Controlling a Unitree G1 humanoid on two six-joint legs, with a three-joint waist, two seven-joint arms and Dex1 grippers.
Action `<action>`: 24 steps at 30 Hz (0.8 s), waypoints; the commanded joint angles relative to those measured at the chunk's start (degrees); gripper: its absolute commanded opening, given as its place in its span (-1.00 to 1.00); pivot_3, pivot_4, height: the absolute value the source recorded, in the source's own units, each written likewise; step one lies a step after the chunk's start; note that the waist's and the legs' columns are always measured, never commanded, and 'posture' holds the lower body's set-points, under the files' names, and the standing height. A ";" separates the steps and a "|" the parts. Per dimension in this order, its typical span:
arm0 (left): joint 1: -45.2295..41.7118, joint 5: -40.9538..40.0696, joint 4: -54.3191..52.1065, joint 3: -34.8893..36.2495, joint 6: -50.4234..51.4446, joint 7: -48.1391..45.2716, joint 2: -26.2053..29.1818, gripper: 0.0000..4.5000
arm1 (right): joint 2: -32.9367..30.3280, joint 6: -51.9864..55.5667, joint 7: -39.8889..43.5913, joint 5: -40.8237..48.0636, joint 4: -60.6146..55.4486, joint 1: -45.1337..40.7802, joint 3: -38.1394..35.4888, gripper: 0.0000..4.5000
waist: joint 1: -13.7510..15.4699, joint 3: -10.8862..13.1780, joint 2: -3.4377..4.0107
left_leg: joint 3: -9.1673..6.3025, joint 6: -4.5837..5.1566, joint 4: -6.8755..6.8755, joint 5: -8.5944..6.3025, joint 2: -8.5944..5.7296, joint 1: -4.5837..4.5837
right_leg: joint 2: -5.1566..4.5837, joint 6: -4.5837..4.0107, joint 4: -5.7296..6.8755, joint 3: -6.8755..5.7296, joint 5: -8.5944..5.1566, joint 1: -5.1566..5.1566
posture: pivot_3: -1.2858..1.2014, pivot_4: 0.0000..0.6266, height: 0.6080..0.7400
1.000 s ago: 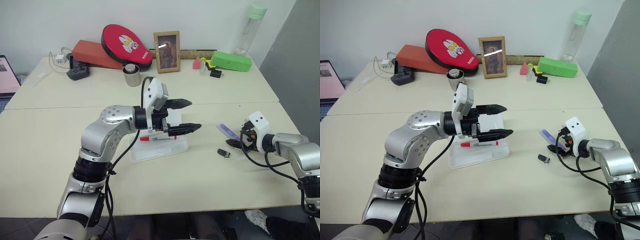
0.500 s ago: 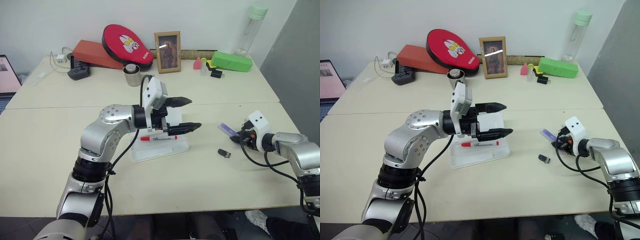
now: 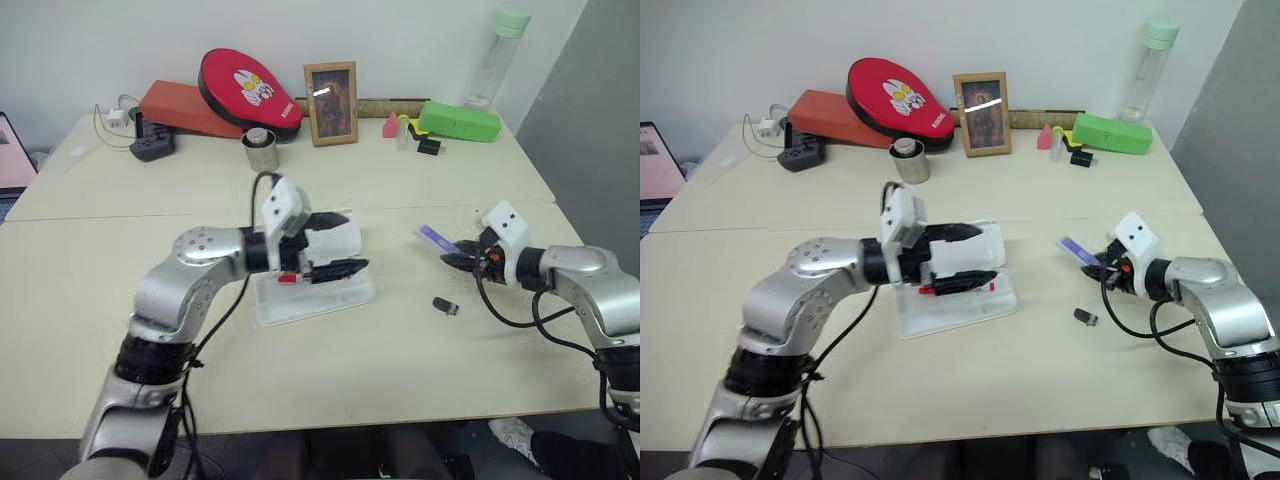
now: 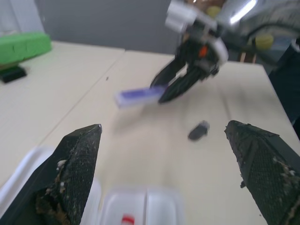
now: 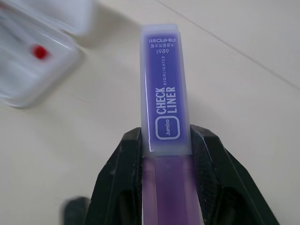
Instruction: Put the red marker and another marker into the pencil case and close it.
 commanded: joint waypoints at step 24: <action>31.14 -13.65 -16.32 35.80 7.45 -3.02 13.89 1.00 | 25.21 -16.95 9.33 -14.84 19.18 -20.44 28.17 -0.53 | 1.53 -0.08 -0.24 | -0.24 -0.04 0.00 -0.02 -0.08 -0.12 | -0.16 -0.03 -0.02 -0.40 0.04 -0.03 | 0.03 -0.52 1.00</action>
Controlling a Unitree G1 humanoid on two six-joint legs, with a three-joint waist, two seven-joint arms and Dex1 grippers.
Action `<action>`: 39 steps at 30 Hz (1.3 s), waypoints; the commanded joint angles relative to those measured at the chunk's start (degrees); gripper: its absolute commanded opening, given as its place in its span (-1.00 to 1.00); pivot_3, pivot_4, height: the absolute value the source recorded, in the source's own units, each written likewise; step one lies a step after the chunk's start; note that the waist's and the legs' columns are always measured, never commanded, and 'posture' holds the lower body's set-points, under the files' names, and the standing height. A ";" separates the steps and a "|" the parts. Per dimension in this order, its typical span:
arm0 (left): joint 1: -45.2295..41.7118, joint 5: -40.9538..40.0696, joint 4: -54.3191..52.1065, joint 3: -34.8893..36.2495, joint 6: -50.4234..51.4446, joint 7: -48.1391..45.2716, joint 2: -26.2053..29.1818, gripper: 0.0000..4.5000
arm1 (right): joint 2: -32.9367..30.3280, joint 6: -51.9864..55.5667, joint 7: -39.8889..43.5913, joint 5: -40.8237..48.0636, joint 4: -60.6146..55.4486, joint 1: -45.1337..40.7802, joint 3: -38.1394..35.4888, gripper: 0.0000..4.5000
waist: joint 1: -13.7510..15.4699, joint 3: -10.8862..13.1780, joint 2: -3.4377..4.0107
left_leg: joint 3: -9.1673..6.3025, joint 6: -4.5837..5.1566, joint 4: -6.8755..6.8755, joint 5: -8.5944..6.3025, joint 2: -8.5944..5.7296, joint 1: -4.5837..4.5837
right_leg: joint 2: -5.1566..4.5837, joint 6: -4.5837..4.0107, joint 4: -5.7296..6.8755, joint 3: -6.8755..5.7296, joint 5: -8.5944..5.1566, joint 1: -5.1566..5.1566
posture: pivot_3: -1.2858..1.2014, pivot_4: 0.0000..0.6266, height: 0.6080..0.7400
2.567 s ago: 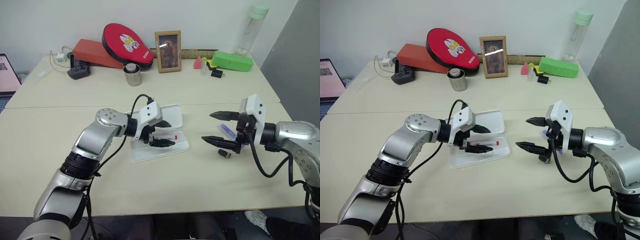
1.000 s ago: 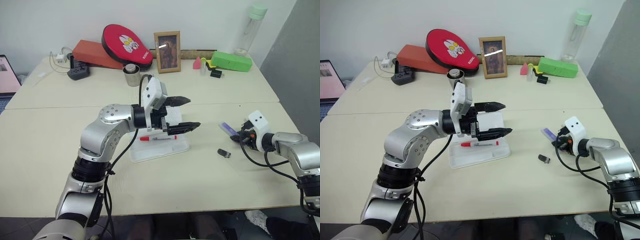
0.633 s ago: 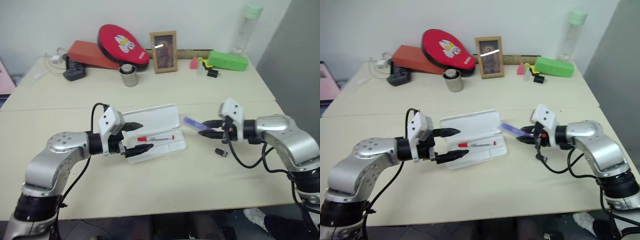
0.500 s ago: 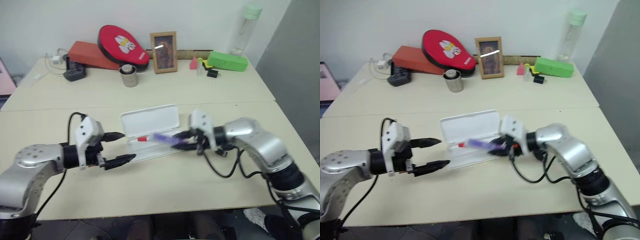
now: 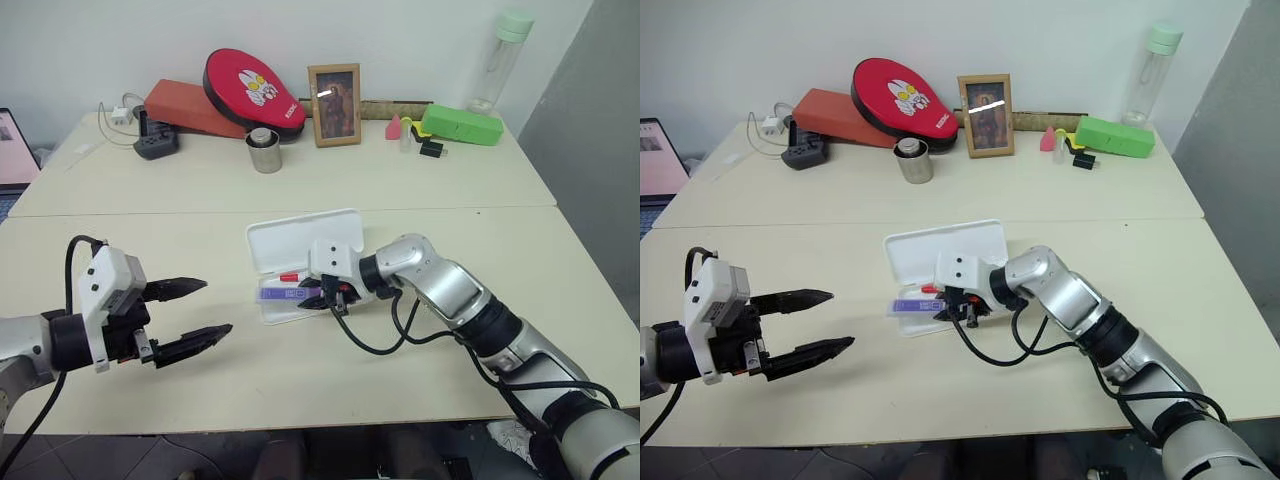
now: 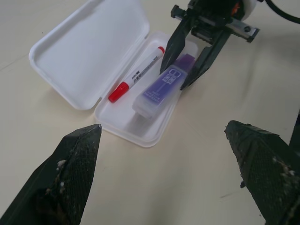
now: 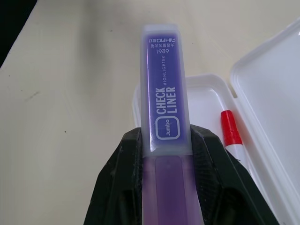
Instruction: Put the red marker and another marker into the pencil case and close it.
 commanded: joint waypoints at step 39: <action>-1.51 -2.83 -1.34 -0.90 0.37 3.76 2.01 1.00 | 6.61 -18.85 12.11 -8.29 23.47 -7.86 -2.97 -0.08 | -0.01 0.02 0.04 | 0.01 -0.01 -0.03 0.00 0.00 0.01 | 0.03 -0.02 0.00 0.01 0.01 -0.01 | 0.03 -0.52 1.00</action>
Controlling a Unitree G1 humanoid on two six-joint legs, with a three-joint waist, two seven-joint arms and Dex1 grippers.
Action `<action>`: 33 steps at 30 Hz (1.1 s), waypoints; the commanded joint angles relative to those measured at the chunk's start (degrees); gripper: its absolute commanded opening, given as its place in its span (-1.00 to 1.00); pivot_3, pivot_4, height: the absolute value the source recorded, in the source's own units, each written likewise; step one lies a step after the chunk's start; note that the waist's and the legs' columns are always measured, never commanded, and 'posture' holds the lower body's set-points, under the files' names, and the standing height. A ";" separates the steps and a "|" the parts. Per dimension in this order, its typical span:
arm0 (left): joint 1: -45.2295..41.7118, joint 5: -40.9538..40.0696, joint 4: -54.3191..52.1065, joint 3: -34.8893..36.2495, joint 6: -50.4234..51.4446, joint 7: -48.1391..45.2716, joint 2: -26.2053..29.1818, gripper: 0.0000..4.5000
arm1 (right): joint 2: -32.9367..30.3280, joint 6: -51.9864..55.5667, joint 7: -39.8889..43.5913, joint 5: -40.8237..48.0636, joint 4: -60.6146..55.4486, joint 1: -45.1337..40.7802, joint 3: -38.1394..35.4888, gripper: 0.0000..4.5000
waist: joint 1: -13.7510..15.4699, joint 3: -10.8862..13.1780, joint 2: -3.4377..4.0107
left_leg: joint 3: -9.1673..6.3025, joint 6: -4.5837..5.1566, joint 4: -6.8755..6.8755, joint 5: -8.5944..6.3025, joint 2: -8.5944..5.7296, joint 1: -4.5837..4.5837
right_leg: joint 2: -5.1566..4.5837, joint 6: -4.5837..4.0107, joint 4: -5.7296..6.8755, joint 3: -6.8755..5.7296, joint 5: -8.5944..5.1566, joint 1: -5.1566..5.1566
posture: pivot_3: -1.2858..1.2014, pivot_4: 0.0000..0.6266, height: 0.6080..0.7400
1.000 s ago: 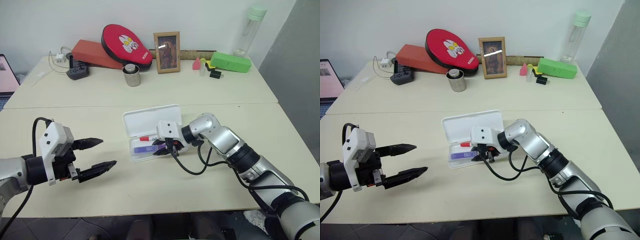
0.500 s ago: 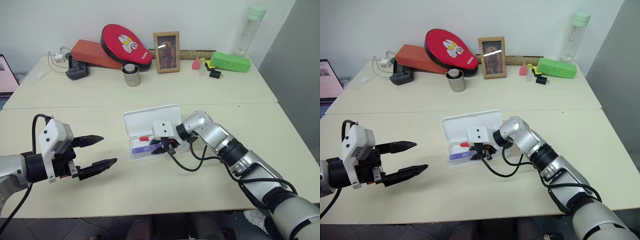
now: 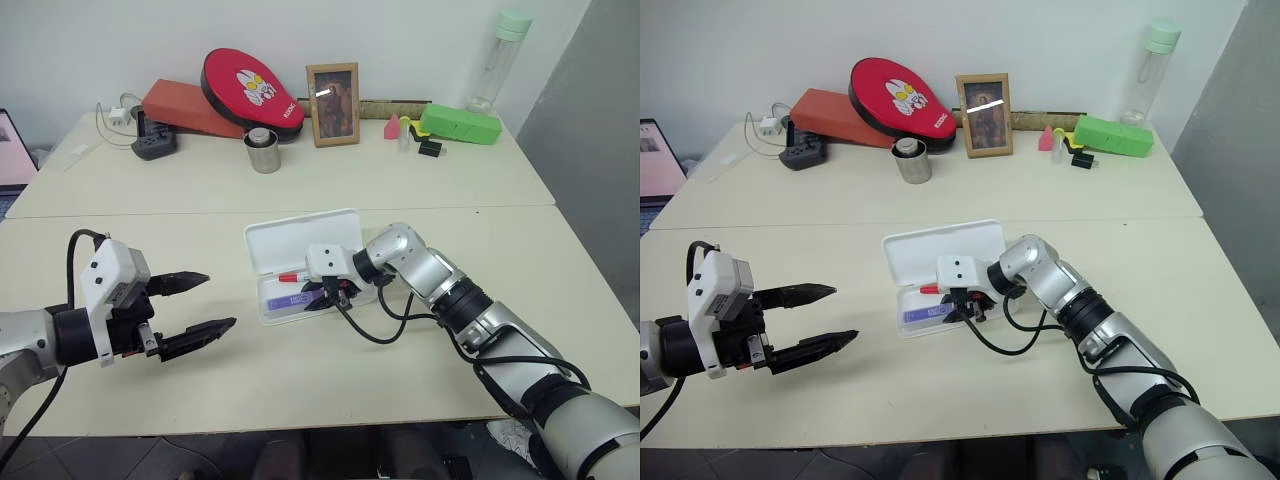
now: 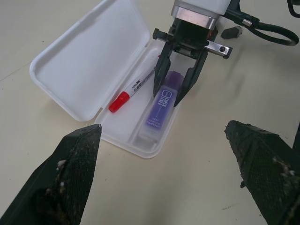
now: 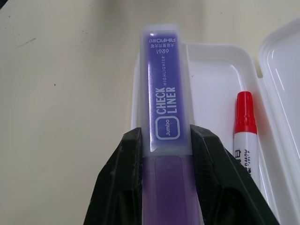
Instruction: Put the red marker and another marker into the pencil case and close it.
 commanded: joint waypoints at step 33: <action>-33.31 12.83 12.38 -42.94 -13.39 -2.88 -12.06 1.00 | -32.65 43.41 -13.79 6.74 -43.10 25.69 -23.69 0.96 | -0.11 0.07 0.12 | 0.27 0.03 0.04 0.00 -0.21 -0.10 | 0.14 -0.01 0.00 -0.04 0.01 0.00 | 0.03 -0.52 1.00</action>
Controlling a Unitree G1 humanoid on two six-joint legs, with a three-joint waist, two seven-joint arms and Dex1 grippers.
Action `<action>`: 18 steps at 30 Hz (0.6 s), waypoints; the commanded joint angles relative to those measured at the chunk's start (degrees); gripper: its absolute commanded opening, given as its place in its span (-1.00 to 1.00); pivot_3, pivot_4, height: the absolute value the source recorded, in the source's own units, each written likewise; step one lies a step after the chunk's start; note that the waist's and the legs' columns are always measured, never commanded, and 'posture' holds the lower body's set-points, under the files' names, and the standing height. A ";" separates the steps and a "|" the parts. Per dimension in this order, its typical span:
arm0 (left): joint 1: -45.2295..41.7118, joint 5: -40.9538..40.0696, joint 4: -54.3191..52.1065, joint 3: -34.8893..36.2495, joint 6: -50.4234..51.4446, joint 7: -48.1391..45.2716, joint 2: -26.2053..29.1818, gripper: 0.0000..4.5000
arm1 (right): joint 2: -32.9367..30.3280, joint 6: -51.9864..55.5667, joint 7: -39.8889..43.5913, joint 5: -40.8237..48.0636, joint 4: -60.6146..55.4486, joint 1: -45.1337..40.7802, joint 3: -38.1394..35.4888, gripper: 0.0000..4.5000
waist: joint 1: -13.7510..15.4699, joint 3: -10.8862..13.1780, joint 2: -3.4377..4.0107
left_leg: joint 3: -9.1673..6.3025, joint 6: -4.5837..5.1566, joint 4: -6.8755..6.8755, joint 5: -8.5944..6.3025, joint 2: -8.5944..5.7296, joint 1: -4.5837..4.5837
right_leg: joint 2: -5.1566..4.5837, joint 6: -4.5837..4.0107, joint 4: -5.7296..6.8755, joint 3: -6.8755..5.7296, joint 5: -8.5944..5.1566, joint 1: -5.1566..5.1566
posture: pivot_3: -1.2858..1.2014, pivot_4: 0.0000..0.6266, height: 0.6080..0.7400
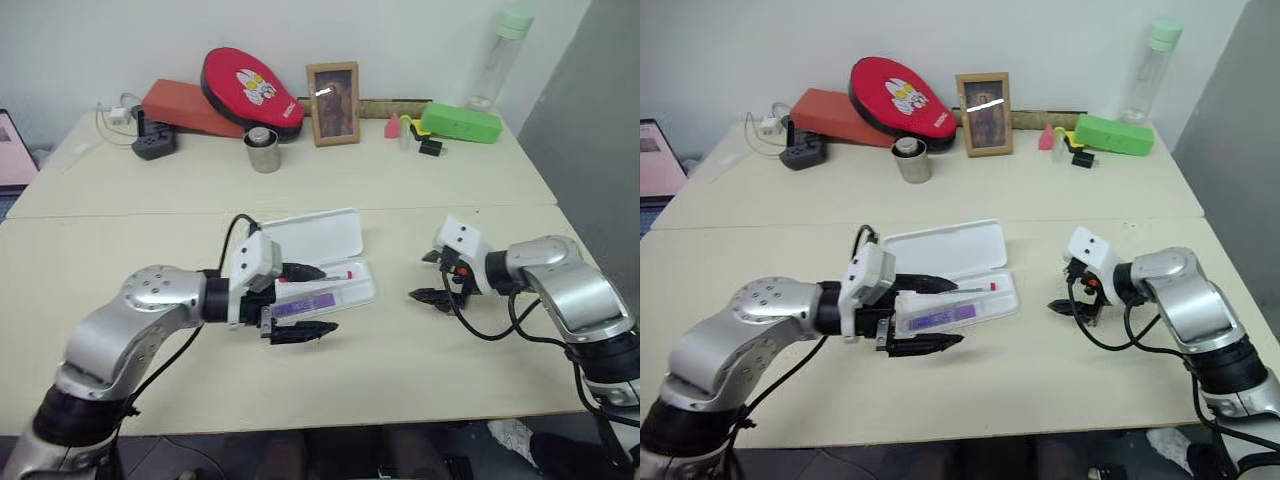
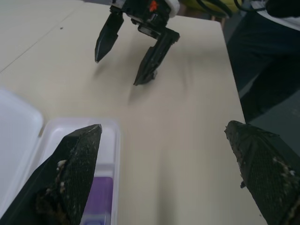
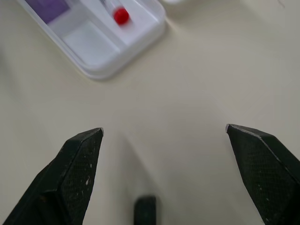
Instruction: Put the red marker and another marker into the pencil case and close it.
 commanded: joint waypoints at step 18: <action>-5.32 4.03 6.03 -2.17 -5.38 -3.21 -4.28 1.00 | -5.82 2.76 -4.73 3.29 -5.00 8.33 -1.19 0.10 | 0.24 -0.01 -0.01 | -0.09 0.00 0.08 0.00 0.06 -0.09 | 0.12 0.01 -0.05 -0.04 -0.01 0.05 | 0.03 -0.52 1.00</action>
